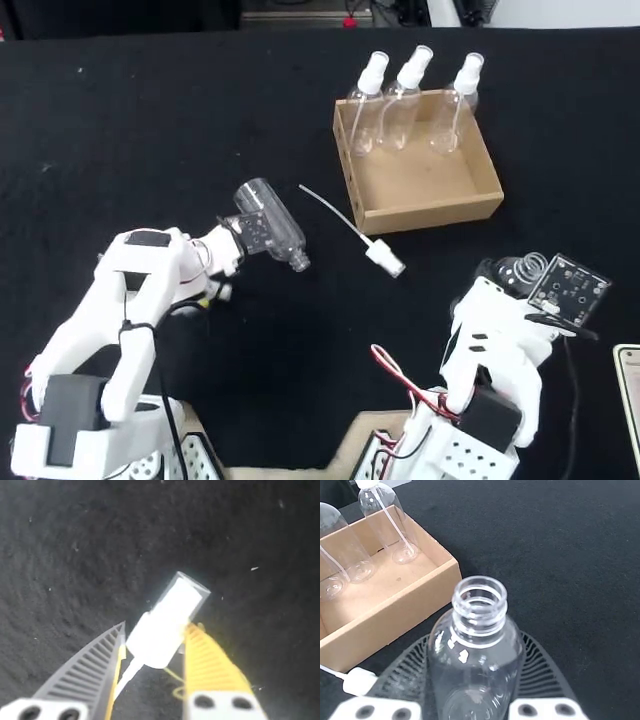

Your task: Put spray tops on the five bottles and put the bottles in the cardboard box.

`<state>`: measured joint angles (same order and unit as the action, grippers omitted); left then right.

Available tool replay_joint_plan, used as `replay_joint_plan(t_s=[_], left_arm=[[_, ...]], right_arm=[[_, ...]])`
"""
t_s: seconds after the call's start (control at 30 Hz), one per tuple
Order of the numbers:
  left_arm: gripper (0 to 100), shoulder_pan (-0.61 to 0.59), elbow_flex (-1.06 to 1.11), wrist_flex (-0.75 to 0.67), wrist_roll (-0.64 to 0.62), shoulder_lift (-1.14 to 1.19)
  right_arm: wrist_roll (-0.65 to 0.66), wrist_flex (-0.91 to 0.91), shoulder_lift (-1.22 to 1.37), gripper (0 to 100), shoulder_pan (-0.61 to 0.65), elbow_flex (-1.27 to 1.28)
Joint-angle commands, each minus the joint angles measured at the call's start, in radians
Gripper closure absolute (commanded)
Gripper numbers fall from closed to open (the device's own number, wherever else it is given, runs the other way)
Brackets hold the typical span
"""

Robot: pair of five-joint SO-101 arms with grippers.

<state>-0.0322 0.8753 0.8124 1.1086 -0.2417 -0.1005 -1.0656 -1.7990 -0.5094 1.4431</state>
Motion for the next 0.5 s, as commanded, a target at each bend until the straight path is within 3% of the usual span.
replay_joint_plan(t_s=[0.0, 0.3, 0.4, 0.47], left_arm=[[95, -0.018, -0.028, 0.014, -0.127, -0.069], [94, -0.016, -0.028, 0.301, -0.196, -0.189], [92, -0.016, -0.028, 0.313, -0.318, -0.187], [85, -0.016, -0.035, 0.313, -0.417, -0.187]], right_arm=[[-0.009, 0.037, -0.094, 92.1, -0.009, -0.004], [-0.009, 0.037, -0.094, 92.1, -0.009, -0.004], [-0.009, 0.037, -0.094, 92.1, -0.009, -0.004], [-0.009, 0.037, -0.094, 92.1, -0.009, -0.004]])
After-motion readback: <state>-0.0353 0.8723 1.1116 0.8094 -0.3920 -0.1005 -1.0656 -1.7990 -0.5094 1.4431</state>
